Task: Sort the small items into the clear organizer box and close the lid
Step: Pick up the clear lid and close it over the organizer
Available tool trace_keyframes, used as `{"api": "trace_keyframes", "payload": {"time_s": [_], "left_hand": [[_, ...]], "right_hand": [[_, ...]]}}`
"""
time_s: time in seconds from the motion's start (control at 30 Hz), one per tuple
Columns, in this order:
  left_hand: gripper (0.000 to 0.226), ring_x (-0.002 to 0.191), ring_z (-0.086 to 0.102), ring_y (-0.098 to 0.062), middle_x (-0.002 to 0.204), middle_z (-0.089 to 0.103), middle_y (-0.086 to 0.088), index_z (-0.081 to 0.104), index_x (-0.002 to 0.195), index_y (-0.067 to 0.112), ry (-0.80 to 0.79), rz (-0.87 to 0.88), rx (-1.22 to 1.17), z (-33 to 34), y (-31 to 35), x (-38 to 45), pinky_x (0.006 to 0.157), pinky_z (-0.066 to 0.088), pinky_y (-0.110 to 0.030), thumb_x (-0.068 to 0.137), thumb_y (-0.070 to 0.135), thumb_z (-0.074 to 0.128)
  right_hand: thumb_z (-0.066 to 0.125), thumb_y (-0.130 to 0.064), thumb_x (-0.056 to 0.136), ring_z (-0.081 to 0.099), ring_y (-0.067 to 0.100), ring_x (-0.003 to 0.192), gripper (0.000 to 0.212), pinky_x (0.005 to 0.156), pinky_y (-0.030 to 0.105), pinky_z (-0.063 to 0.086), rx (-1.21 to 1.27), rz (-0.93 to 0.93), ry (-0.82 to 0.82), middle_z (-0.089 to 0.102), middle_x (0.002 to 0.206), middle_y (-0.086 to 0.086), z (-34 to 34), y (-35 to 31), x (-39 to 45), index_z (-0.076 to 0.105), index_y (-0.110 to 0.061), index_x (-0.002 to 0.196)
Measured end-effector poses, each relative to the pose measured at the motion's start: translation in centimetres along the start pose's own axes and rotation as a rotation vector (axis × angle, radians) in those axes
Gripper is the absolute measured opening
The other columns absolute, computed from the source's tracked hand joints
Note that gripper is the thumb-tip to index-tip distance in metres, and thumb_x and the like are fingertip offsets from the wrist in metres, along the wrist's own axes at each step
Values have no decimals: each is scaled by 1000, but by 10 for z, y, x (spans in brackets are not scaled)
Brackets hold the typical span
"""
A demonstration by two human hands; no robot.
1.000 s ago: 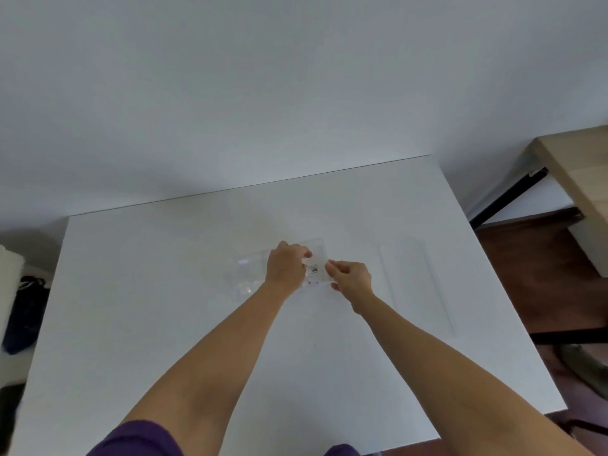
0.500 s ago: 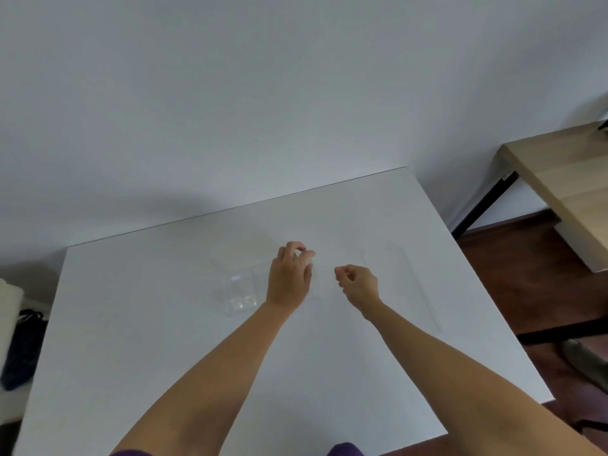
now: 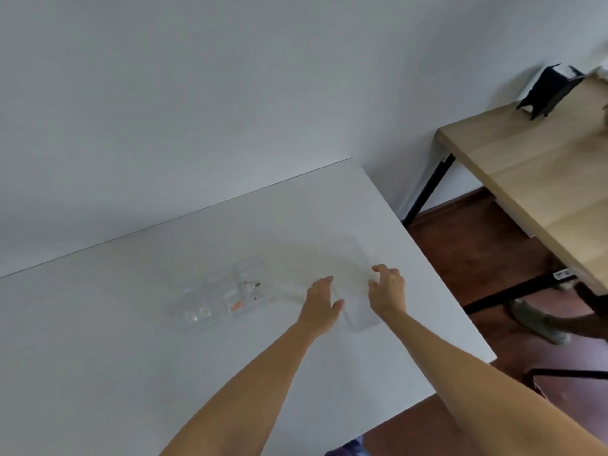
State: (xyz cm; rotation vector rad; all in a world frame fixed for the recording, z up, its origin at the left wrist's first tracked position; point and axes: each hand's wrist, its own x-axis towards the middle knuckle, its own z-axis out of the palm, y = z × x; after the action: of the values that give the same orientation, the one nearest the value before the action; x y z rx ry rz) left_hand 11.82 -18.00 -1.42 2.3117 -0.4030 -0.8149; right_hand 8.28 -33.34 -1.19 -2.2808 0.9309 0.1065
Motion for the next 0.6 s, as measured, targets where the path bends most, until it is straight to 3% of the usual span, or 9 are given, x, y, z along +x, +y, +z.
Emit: {"api": "trace_keyframes", "payload": {"time_s": [0.27, 0.47, 0.53, 0.6], "left_hand": [[72, 149, 9, -25, 160, 18, -8, 14, 150, 12, -36, -14, -75, 15, 16, 0, 122, 11, -40, 93, 28, 55], [112, 150, 4, -18, 162, -2, 1, 7, 151, 27, -90, -64, -191, 8, 21, -11, 120, 18, -39, 67, 33, 82], [124, 149, 13, -23, 161, -10, 3, 3, 150, 32, -113, -30, -170, 1, 25, -18, 119, 27, -44, 59, 33, 87], [132, 147, 18, -29, 160, -18, 2, -2, 149, 34, -130, 24, -74, -5, 26, -23, 115, 33, -48, 55, 31, 90]], "right_hand": [[47, -7, 96, 49, 34, 120, 40, 102, 44, 44, 65, 53, -66, 52, 131, 18, -3, 4, -4, 44, -9, 135], [46, -8, 96, 54, 33, 119, 40, 97, 40, 48, 203, 173, -68, 59, 129, 18, -10, 2, -5, 48, -5, 135], [48, -10, 94, 61, 30, 104, 29, 84, 37, 50, 272, 220, -76, 63, 116, 13, -11, 2, -7, 59, -7, 120], [49, -8, 91, 56, 22, 72, 18, 67, 32, 45, 321, 225, -103, 58, 84, 8, -14, 1, -7, 63, -14, 82]]}}
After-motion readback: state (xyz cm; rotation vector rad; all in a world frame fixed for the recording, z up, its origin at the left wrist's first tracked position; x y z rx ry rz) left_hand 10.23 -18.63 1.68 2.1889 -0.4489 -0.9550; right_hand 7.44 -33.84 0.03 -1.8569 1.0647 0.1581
